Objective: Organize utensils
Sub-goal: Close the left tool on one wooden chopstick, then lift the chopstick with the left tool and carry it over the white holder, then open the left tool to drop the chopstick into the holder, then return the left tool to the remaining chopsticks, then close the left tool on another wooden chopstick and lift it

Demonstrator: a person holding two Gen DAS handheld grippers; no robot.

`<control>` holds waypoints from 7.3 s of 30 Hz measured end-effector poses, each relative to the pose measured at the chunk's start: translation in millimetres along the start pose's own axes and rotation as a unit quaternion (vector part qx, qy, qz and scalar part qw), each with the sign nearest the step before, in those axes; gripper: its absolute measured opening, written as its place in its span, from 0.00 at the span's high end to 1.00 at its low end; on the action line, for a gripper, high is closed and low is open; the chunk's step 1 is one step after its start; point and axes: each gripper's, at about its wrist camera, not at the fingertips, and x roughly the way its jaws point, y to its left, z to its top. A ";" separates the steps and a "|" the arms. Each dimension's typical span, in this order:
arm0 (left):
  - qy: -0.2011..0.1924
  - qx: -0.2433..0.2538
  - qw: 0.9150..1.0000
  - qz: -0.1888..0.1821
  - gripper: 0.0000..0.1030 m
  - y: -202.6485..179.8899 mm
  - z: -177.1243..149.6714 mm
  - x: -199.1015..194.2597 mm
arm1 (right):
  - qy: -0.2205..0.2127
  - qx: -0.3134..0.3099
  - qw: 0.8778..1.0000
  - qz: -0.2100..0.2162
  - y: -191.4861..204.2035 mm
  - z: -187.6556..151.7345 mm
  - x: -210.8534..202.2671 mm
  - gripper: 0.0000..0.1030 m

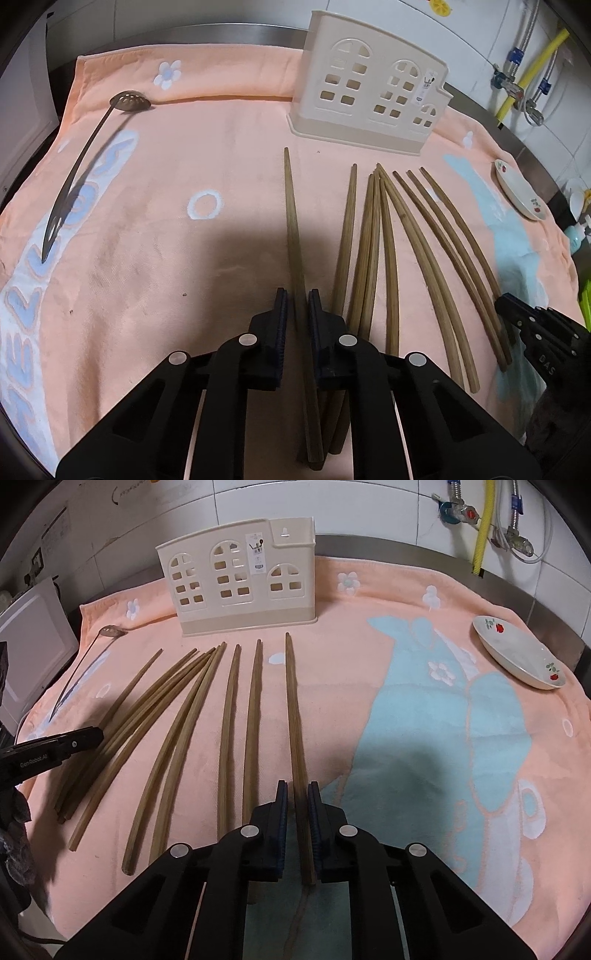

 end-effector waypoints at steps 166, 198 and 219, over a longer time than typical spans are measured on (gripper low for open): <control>0.013 0.164 0.986 -0.038 0.84 -13.8 -23.7 -21.3 | -0.051 -0.017 0.998 0.014 14.5 -3.0 -32.2 0.71; 0.020 0.176 0.984 -0.028 0.89 -17.0 -27.8 -15.1 | -0.021 -0.027 0.999 0.023 19.8 -13.6 -9.8 0.93; -0.084 0.148 0.983 -0.075 0.94 -15.3 19.4 -82.6 | -0.137 -0.047 0.989 0.032 25.1 51.1 -83.2 0.94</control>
